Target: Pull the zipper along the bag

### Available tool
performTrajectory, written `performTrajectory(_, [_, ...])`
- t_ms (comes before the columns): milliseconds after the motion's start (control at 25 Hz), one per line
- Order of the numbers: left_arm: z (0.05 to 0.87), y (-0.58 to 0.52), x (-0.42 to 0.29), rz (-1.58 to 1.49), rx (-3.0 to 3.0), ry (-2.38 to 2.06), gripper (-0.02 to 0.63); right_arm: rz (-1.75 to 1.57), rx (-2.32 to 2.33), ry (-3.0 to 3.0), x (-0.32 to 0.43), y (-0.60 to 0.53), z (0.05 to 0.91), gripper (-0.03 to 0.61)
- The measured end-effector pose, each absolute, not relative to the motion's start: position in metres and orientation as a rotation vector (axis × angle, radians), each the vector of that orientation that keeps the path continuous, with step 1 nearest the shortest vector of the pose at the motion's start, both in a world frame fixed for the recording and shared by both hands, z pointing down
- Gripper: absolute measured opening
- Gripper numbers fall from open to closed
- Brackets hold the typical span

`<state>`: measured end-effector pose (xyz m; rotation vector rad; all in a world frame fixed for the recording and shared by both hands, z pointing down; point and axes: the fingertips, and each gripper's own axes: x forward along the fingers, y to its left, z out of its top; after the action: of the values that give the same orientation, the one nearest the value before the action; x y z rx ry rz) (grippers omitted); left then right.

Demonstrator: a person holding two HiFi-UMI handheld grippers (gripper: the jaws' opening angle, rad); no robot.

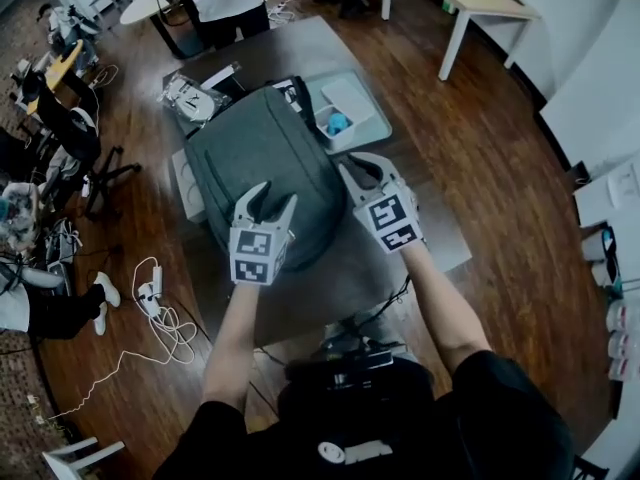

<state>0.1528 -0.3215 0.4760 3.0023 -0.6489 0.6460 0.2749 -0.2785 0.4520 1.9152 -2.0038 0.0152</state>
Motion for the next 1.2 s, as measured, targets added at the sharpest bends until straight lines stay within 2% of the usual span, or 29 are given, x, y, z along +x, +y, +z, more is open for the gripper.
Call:
performTrajectory(40, [0.477, -0.322, 0.154, 0.66, 3.005, -0.65, 0.213, 0.025, 1.888, -1.987, 0.284, -0.287, 0.465, 0.101])
performTrajectory(240, [0.482, -0.326, 0.159, 0.665, 2.944, -0.644, 0.213, 0.056, 1.732, -1.902, 0.322, -0.335, 0.542, 0.106])
performTrajectory(360, [0.474, -0.333, 0.16, 0.615, 2.87, -0.669, 0.212, 0.033, 1.638, -1.951, 0.321, -0.366, 0.567, 0.139])
performTrajectory(400, [0.473, -0.335, 0.16, 0.618, 2.863, -0.681, 0.213, 0.009, 1.606, -1.961, 0.318, -0.376, 0.57, 0.158])
performTrajectory(720, [0.474, -0.348, 0.169, 0.671, 2.884, -0.729, 0.213, -0.081, 1.483, -2.047, 0.309, -0.415, 0.583, 0.158])
performTrajectory(1000, [0.473, -0.348, 0.169, 0.651, 2.869, -0.722, 0.212, -0.408, 1.335, -2.024, 0.304, -0.419, 0.551, 0.156])
performTrajectory(1040, [0.474, -0.348, 0.169, 0.65, 2.87, -0.721, 0.212, -0.424, 1.301, -2.025, 0.303, -0.421, 0.553, 0.152])
performTrajectory(1200, [0.475, -0.349, 0.169, 0.653, 2.87, -0.721, 0.213, -0.44, 1.177, -2.051, 0.292, -0.423, 0.565, 0.035])
